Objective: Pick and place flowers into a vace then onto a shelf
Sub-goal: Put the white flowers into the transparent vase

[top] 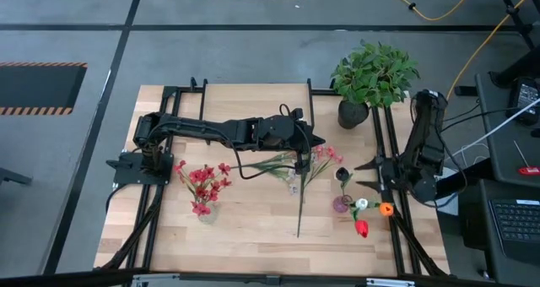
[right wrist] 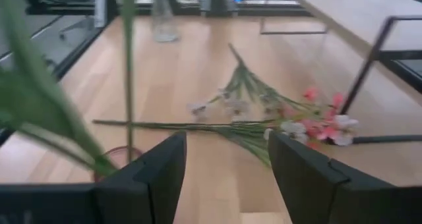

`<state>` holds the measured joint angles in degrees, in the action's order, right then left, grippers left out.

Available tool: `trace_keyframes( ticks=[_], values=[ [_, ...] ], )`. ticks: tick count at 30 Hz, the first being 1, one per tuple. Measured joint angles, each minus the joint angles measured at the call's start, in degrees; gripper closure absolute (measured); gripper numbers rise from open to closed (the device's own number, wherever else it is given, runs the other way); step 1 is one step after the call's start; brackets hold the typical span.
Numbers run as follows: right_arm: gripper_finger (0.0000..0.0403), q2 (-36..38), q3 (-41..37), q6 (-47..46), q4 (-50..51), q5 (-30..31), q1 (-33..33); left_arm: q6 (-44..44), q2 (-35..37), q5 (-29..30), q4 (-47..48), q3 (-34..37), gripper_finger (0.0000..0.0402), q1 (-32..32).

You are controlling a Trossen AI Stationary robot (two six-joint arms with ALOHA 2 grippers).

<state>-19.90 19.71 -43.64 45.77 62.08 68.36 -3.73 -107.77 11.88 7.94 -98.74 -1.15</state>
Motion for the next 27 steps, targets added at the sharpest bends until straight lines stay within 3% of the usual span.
trace_keyframes(
  ticks=[8, 20, 27],
  values=[
    [0.0186, 0.02, 7.47, 2.3, -2.62, 0.0, -7.07, -0.01, -0.01, 0.02, -0.02, 0.01, 0.04, 0.0],
    [0.0186, -4.31, 18.35, 33.95, -22.59, -0.07, -14.37, -5.88, -0.02, 0.05, 4.96, 0.0, 0.0396, 0.0],
    [0.0186, -7.79, 21.58, 38.2, -23.38, -0.11, -18.68, -6.08, 0.0, 0.58, 12.3, 0.0, 0.0385, 0.0]
  ],
)
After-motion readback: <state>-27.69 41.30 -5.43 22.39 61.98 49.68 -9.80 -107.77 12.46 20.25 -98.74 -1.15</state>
